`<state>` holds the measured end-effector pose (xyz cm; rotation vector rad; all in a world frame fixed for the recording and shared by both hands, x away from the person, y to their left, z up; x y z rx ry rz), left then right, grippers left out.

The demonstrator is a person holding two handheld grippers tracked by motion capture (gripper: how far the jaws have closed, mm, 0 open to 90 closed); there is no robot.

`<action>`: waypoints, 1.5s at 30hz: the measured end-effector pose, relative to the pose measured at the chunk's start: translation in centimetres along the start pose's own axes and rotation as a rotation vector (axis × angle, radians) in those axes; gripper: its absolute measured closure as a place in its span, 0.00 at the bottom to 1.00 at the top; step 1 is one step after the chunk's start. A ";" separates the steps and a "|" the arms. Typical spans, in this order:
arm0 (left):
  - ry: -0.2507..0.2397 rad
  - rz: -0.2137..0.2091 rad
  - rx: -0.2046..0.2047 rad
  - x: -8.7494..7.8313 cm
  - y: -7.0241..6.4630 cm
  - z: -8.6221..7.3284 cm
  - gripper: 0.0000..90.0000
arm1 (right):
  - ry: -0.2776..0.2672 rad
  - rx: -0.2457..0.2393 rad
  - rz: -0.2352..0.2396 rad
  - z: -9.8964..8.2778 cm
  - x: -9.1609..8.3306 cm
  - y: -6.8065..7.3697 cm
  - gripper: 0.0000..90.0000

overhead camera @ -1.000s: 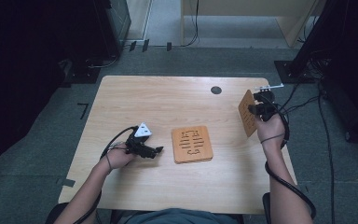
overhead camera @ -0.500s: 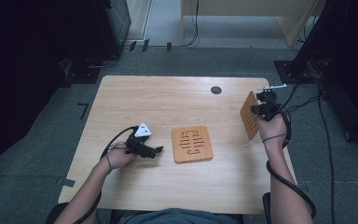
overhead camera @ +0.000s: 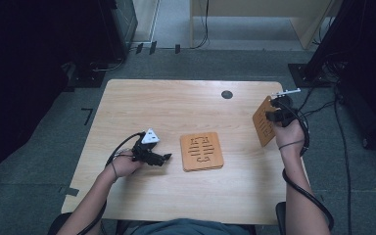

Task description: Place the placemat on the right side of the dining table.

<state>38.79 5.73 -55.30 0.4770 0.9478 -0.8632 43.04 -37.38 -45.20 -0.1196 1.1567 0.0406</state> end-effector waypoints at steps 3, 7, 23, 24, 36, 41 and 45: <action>0.000 0.000 0.000 0.0 0.0 0.0 0.13 | 0.007 -0.007 -0.009 -0.1 0.2 -0.3 0.79; 0.000 0.000 0.000 0.0 0.0 0.0 0.13 | 0.013 0.008 -0.003 -0.2 0.3 -0.5 0.78; 0.000 0.000 0.000 0.0 0.0 0.0 0.13 | 0.032 0.035 0.015 -0.8 0.8 -1.8 0.71; 0.000 0.000 0.000 0.0 0.0 0.0 0.13 | 0.033 0.035 0.015 -0.8 0.9 -1.9 0.70; 0.000 0.000 0.000 0.0 0.0 0.0 0.13 | 0.057 0.063 0.025 -1.2 2.0 -2.6 0.60; 0.000 0.000 0.000 0.0 0.0 0.0 0.13 | 0.070 0.073 0.044 -1.3 2.5 -2.7 0.56; 0.000 0.000 0.000 0.0 0.0 0.0 0.13 | 0.079 0.088 0.059 -1.4 2.9 -2.9 0.54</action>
Point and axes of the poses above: each handheld gripper's, and its own axes: x roughly forward along the jaws, z roughly out of its top, y roughly to its left, the point moved 5 cm from there along x, roughly forward along the jaws, and after that the axes turned 15 degrees about y, right-handed, at the moved point
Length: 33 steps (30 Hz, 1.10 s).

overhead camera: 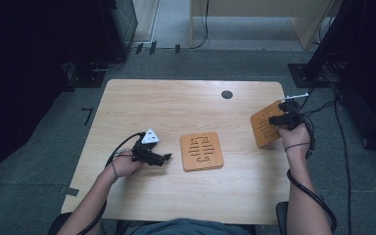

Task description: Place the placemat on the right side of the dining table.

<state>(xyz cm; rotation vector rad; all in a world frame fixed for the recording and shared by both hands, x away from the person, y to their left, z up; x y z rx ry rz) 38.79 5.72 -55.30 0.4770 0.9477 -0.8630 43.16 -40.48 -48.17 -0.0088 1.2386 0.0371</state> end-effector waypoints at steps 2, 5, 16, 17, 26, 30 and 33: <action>0.000 0.000 0.000 0.0 0.0 0.0 0.13 | 0.006 0.006 0.005 0.0 0.2 -0.1 0.52; 0.000 0.000 0.000 0.0 0.0 0.0 0.13 | 0.016 0.011 0.015 -0.1 0.5 -0.2 0.50; 0.000 0.000 0.000 0.0 0.0 0.0 0.13 | 0.080 0.049 0.072 -0.3 1.5 -0.6 0.43; 0.000 0.000 0.000 0.0 0.0 0.0 0.13 | 0.083 0.050 0.073 -0.3 1.5 -0.6 0.43; 0.000 0.001 -0.001 0.0 0.0 0.0 0.13 | 0.109 0.060 0.094 -0.3 2.4 -0.7 0.36; 0.000 0.001 -0.001 0.0 0.0 0.0 0.13 | 0.121 0.056 0.092 -0.3 2.8 -0.7 0.30; -0.001 0.000 -0.003 0.0 0.0 0.0 0.13 | 0.131 0.047 0.090 -0.3 3.2 -0.6 0.26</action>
Point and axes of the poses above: each handheld gripper's, and its own axes: x roughly forward along the jaws, z roughly out of its top, y roughly to its left, the point moved 5 cm from there along x, roughly forward along the jaws, and after that the axes turned 15 degrees about y, right-handed, at the moved point
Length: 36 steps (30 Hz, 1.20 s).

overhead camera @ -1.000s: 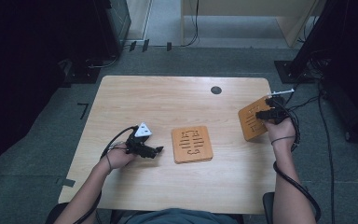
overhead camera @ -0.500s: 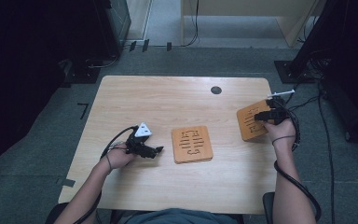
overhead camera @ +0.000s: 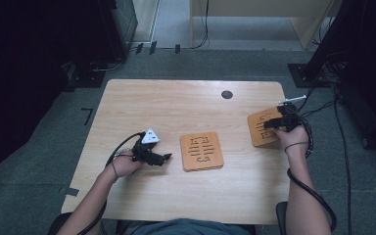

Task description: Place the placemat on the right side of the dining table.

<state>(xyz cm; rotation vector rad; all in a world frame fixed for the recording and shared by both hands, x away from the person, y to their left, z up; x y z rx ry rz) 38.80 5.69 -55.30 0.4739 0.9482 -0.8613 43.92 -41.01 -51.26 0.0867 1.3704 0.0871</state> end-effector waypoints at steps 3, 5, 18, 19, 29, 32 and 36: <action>0.000 0.001 0.000 0.0 0.0 0.0 0.13 | 0.003 -0.009 -0.001 0.1 0.1 0.1 0.25; 0.000 0.001 0.000 0.0 0.0 0.0 0.13 | -0.001 -0.007 0.004 0.2 0.3 0.1 0.24; 0.001 0.002 0.001 0.0 0.0 0.0 0.13 | 0.013 -0.004 0.054 0.5 1.4 0.0 0.18; 0.001 0.002 0.001 0.0 0.0 0.0 0.13 | 0.010 -0.002 0.058 0.6 1.5 0.0 0.18; 0.000 0.002 -0.001 0.0 0.0 0.1 0.13 | 0.012 -0.009 0.066 0.8 1.5 0.2 0.19; 0.000 0.002 0.000 0.0 0.0 0.1 0.13 | -0.001 -0.027 0.069 0.8 1.3 0.2 0.20; -0.001 0.002 -0.001 0.1 0.0 0.1 0.13 | 0.016 -0.040 0.015 0.6 1.6 -0.1 0.17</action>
Point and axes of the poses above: each handheld gripper's, and its own axes: x roughly forward along the jaws, z roughly out of its top, y roughly to its left, the point moved 5 cm from there along x, roughly forward along the jaws, and after that the axes turned 15 degrees about y, right-handed, at the moved point
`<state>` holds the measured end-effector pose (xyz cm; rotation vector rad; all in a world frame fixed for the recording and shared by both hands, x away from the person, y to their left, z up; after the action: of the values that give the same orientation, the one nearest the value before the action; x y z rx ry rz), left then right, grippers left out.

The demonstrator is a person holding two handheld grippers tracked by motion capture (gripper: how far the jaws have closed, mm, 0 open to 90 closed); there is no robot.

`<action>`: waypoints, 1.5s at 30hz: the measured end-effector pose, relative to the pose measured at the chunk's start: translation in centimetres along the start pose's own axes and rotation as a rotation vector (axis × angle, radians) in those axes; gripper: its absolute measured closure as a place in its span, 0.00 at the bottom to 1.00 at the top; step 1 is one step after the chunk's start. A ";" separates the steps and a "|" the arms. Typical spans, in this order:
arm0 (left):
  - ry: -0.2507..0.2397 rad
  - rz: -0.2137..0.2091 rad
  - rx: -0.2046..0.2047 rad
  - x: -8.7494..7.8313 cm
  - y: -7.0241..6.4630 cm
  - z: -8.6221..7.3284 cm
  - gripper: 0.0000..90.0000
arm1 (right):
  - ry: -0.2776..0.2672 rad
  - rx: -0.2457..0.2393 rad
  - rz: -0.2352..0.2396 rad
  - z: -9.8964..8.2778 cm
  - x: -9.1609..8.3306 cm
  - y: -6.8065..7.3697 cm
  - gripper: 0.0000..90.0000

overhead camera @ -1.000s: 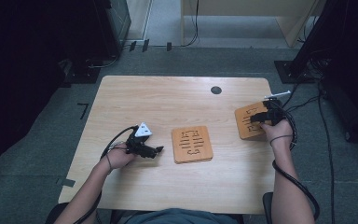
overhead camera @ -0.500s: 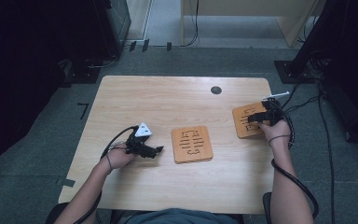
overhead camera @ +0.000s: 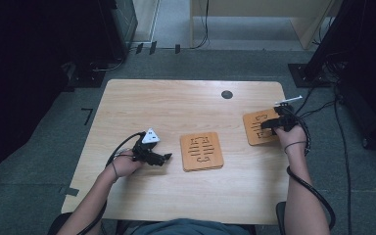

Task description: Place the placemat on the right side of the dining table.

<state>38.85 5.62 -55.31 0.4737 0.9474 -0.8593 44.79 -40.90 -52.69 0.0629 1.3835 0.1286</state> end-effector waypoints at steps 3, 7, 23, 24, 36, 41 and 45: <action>0.000 0.000 0.000 0.0 0.0 0.0 0.13 | -0.033 -0.033 -0.052 0.0 -0.5 -0.3 0.22; 0.002 -0.001 0.003 0.0 0.0 0.0 0.12 | -0.045 -0.023 -0.033 0.2 -0.9 -0.1 0.21; -0.002 -0.002 -0.001 0.0 0.0 0.0 0.12 | -0.017 -0.046 -0.016 -0.3 0.5 1.0 0.22; 0.000 -0.001 0.001 0.0 0.0 0.0 0.12 | -0.020 -0.048 -0.014 -0.3 0.5 1.1 0.22; 0.001 -0.001 0.001 0.0 0.0 0.0 0.12 | -0.018 -0.079 -0.027 -0.7 0.9 1.8 0.22; 0.000 -0.001 0.002 0.0 0.0 0.0 0.12 | -0.016 -0.100 -0.019 -0.8 1.0 2.6 0.22; 0.001 -0.001 0.003 0.0 0.0 0.0 0.12 | -0.009 -0.119 -0.033 -0.9 1.2 3.1 0.22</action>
<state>38.88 5.61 -55.31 0.4769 0.9474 -0.8614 43.98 -37.68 -53.60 -0.0586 1.3644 0.1832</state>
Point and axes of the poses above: each handheld gripper's, and its own axes: x roughly forward along the jaws, z roughly out of its top, y roughly to its left, the point moved 5 cm from there along x, roughly forward along the jaws, and after that the axes turned 15 degrees about y, right-handed, at the moved point
